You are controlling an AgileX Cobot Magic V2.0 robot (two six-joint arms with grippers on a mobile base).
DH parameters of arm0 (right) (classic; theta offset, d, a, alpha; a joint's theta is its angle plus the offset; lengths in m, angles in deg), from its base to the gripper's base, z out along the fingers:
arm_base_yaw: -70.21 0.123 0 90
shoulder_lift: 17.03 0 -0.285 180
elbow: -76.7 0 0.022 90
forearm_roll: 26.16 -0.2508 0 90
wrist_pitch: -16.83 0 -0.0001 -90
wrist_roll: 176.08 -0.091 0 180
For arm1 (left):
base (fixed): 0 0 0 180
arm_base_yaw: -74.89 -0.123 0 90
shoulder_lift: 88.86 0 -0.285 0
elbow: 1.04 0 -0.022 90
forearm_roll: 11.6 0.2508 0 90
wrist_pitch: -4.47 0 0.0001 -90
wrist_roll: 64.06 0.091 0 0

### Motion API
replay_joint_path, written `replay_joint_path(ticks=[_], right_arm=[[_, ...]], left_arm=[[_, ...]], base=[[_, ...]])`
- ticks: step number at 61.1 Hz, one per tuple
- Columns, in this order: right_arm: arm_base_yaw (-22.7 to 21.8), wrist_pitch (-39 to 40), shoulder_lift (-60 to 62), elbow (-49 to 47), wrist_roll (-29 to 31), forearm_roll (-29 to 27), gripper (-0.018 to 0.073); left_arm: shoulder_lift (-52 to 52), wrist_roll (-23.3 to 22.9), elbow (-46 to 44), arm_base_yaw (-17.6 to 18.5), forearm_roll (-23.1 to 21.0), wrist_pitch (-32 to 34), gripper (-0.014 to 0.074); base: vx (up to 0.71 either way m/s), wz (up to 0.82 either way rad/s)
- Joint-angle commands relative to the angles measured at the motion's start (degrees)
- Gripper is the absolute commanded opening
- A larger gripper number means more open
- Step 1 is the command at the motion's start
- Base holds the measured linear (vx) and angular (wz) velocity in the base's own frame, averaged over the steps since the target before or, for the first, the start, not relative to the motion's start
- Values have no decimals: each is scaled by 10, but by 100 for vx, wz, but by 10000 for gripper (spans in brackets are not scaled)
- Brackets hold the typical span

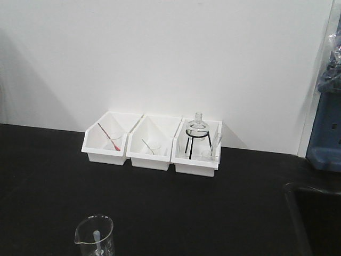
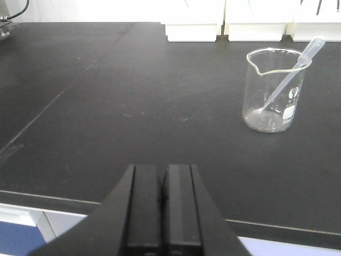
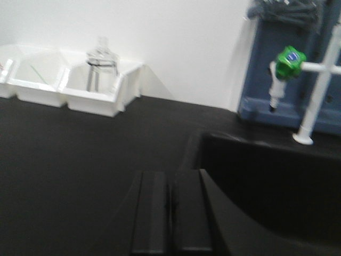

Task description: Grab transparent chemical and place on left bench

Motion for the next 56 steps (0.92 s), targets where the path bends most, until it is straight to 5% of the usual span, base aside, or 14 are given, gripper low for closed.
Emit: replay_joint_path(ticks=[1, 9, 21, 56], right_arm=[[-22, 67, 8, 19, 5, -4, 94], [-25, 116, 10, 92, 5, -18, 81], [-25, 3, 9, 87, 5, -20, 83], [-25, 3, 9, 86, 5, -20, 83]], left_arm=[[-11, -4, 9, 1, 0, 45, -3], [-11, -4, 9, 1, 0, 45, -3], [-11, -4, 9, 1, 0, 45, -3], [-11, -4, 9, 1, 0, 45, -3]], base=[[0, 0], [0, 1], [0, 0], [0, 0]])
